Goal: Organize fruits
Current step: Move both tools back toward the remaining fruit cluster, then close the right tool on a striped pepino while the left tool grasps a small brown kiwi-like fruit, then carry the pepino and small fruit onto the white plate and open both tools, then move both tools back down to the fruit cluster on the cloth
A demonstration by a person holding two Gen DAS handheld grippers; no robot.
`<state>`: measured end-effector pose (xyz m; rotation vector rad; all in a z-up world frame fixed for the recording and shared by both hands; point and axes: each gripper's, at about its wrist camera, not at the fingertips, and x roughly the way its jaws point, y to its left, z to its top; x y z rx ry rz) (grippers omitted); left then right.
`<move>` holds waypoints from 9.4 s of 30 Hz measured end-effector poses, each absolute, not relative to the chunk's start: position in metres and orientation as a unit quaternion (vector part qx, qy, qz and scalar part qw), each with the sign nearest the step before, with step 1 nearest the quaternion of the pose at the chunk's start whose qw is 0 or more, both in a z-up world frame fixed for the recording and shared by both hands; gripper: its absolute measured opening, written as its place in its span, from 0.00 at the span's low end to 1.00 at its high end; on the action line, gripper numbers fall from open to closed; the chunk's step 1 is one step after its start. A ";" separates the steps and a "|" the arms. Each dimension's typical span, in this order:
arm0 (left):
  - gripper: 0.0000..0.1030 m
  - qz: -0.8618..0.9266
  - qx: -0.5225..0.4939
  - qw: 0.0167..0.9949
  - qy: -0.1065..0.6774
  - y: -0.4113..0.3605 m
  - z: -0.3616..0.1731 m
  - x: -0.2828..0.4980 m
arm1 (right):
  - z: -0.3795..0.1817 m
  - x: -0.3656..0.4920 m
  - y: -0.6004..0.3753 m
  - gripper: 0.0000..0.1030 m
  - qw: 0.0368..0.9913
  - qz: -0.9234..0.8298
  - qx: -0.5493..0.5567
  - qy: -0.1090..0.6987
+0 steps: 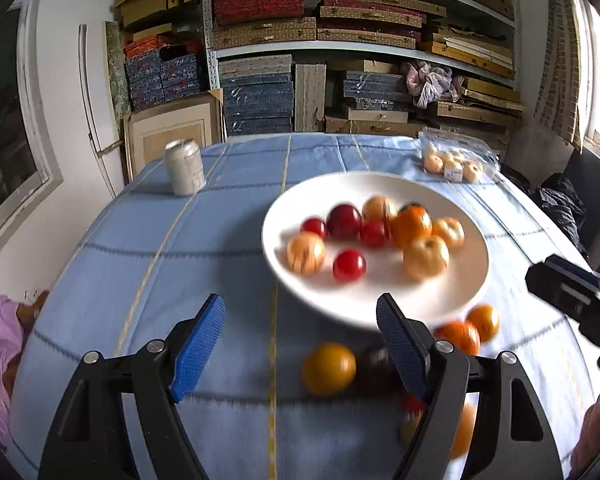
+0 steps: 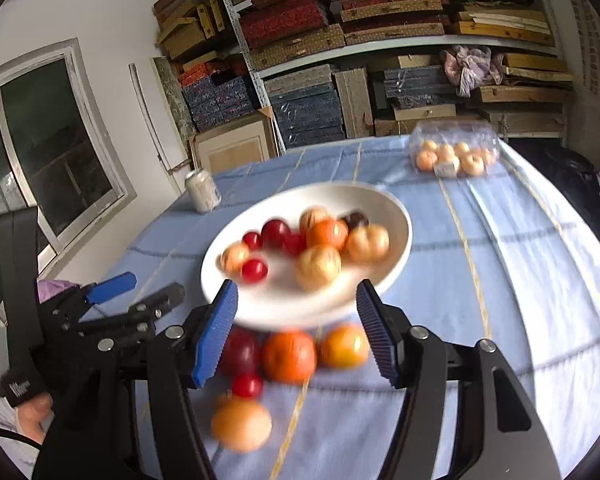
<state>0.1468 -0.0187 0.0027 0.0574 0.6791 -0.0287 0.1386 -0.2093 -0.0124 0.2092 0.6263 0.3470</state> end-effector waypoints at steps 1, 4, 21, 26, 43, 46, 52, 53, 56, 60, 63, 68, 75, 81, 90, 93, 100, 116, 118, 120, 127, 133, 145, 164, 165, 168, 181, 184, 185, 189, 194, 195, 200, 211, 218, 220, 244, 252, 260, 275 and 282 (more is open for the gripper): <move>0.77 -0.014 0.026 0.942 0.334 -0.017 -0.001 0.143 | -0.017 0.132 -0.209 0.59 0.930 0.171 0.103 0.307; 0.77 -0.012 0.025 0.940 0.340 -0.014 -0.013 0.131 | -0.031 0.117 -0.208 0.61 0.926 0.176 0.109 0.314; 0.83 -0.017 0.021 0.935 0.353 -0.007 -0.030 0.117 | -0.048 0.096 -0.182 0.70 0.923 0.194 0.052 0.328; 0.84 -0.024 -0.001 0.930 0.366 0.002 -0.033 0.118 | -0.047 0.094 -0.186 0.80 0.920 0.200 0.066 0.331; 0.84 -0.151 0.036 0.920 0.361 -0.029 -0.038 0.087 | -0.051 0.098 -0.256 0.90 0.917 0.119 0.195 0.326; 0.84 -0.178 0.055 0.919 0.347 -0.045 -0.035 0.078 | -0.051 0.098 -0.256 0.90 0.918 0.119 0.193 0.326; 0.84 -0.202 0.083 0.912 0.346 -0.079 -0.036 0.083 | -0.051 0.097 -0.257 0.90 0.919 0.114 0.199 0.322; 0.84 -0.206 0.086 0.911 0.346 -0.083 -0.037 0.084 | -0.051 0.098 -0.258 0.90 0.918 0.113 0.201 0.322; 0.78 -0.220 0.084 0.907 0.350 -0.087 -0.039 0.085 | -0.052 0.099 -0.258 0.90 0.917 0.113 0.201 0.325; 0.76 -0.238 0.066 0.902 0.355 -0.085 -0.039 0.088 | -0.053 0.099 -0.259 0.90 0.916 0.113 0.204 0.327; 0.76 -0.271 0.042 0.890 0.365 -0.084 -0.038 0.089 | -0.053 0.099 -0.260 0.90 0.915 0.114 0.206 0.328; 0.76 -0.314 0.032 0.869 0.380 -0.088 -0.043 0.085 | -0.054 0.098 -0.259 0.90 0.914 0.117 0.206 0.329; 0.77 -0.229 0.027 0.901 0.367 -0.055 -0.040 0.085 | -0.059 0.100 -0.237 0.90 0.906 0.157 0.168 0.356; 0.76 -0.156 0.005 0.913 0.376 -0.016 -0.041 0.093 | -0.062 0.091 -0.203 0.84 0.910 0.170 0.074 0.372; 0.77 -0.153 0.015 0.909 0.389 -0.018 -0.046 0.096 | -0.065 0.076 -0.205 0.83 0.899 0.169 0.037 0.402; 0.77 -0.151 0.014 0.908 0.390 -0.019 -0.047 0.097 | -0.066 0.080 -0.196 0.74 0.899 0.173 0.018 0.401; 0.77 -0.143 0.006 0.907 0.395 -0.016 -0.049 0.100 | -0.071 0.086 -0.172 0.58 0.893 0.190 -0.028 0.406; 0.81 -0.199 0.035 0.906 0.372 -0.046 -0.042 0.088 | -0.067 0.096 -0.228 0.43 0.898 0.181 0.092 0.391; 0.81 -0.200 0.060 0.905 0.371 -0.062 -0.043 0.089 | -0.068 0.101 -0.253 0.43 0.898 0.163 0.139 0.384; 0.69 -0.198 0.088 0.901 0.375 -0.079 -0.048 0.093 | -0.067 0.102 -0.266 0.43 0.898 0.156 0.167 0.377; 0.33 -0.218 0.059 0.878 0.423 -0.081 -0.064 0.112 | -0.063 0.100 -0.274 0.43 0.897 0.164 0.184 0.368; 0.33 -0.211 0.066 0.878 0.424 -0.084 -0.067 0.113 | -0.063 0.098 -0.270 0.43 0.895 0.173 0.178 0.370; 0.29 -0.195 0.024 0.889 0.413 -0.060 -0.060 0.112 | -0.071 0.104 -0.263 0.43 0.896 0.160 0.163 0.382; 0.28 -0.088 0.012 0.949 0.303 -0.047 0.059 0.197 | 0.074 0.180 -0.233 0.43 0.950 0.159 0.127 0.238; 0.28 -0.087 0.008 0.947 0.310 -0.049 0.051 0.203 | 0.063 0.190 -0.228 0.43 0.947 0.156 0.127 0.249; 0.28 -0.087 0.018 0.937 0.337 -0.053 0.021 0.217 | 0.027 0.215 -0.219 0.43 0.937 0.153 0.128 0.288; 0.29 -0.101 0.014 0.922 0.374 -0.054 -0.017 0.231 | -0.041 0.248 -0.211 0.43 0.917 0.118 0.100 0.368; 0.29 -0.102 0.013 0.921 0.376 -0.053 -0.018 0.231 | -0.046 0.252 -0.212 0.43 0.915 0.117 0.101 0.373; 0.29 -0.101 0.013 0.921 0.377 -0.053 -0.019 0.232 | -0.047 0.253 -0.212 0.43 0.915 0.117 0.100 0.374; 0.29 -0.101 0.008 0.919 0.382 -0.052 -0.022 0.234 | -0.047 0.252 -0.212 0.45 0.918 0.115 0.098 0.367; 0.36 -0.096 0.010 0.922 0.374 -0.050 -0.018 0.232 | -0.037 0.245 -0.213 0.54 0.925 0.114 0.099 0.349; 0.37 -0.096 0.011 0.923 0.373 -0.050 -0.017 0.231 | -0.034 0.243 -0.214 0.54 0.926 0.114 0.100 0.345; 0.56 -0.087 0.001 0.932 0.353 -0.039 -0.005 0.224 | -0.011 0.226 -0.223 0.54 0.935 0.123 0.117 0.312; 0.69 -0.035 -0.022 0.947 0.317 0.018 -0.007 0.141 | -0.023 0.118 -0.239 0.74 0.951 0.112 0.113 0.264; 0.69 -0.020 -0.004 0.943 0.333 0.023 -0.026 0.123 | -0.037 0.093 -0.236 0.86 0.953 0.106 0.101 0.265; 0.69 -0.019 0.017 0.945 0.327 0.016 -0.026 0.120 | -0.037 0.091 -0.238 0.87 0.955 0.099 0.101 0.262; 0.85 -0.101 0.105 0.945 0.294 -0.074 -0.027 0.111 | -0.041 0.100 -0.253 0.90 0.947 0.085 0.133 0.278; 0.90 -0.069 0.079 0.942 0.318 -0.046 -0.033 0.124 | -0.041 0.099 -0.253 0.90 0.946 0.091 0.137 0.280; 0.92 -0.026 0.038 0.939 0.341 -0.007 -0.037 0.115 | -0.048 0.101 -0.232 0.90 0.936 0.124 0.100 0.314; 0.92 -0.060 0.004 0.931 0.360 0.001 -0.038 0.102 | -0.067 0.137 -0.218 0.57 0.920 0.106 0.043 0.375; 0.92 -0.070 -0.032 0.911 0.406 0.009 -0.053 0.122 | -0.072 0.155 -0.212 0.56 0.915 0.103 0.029 0.390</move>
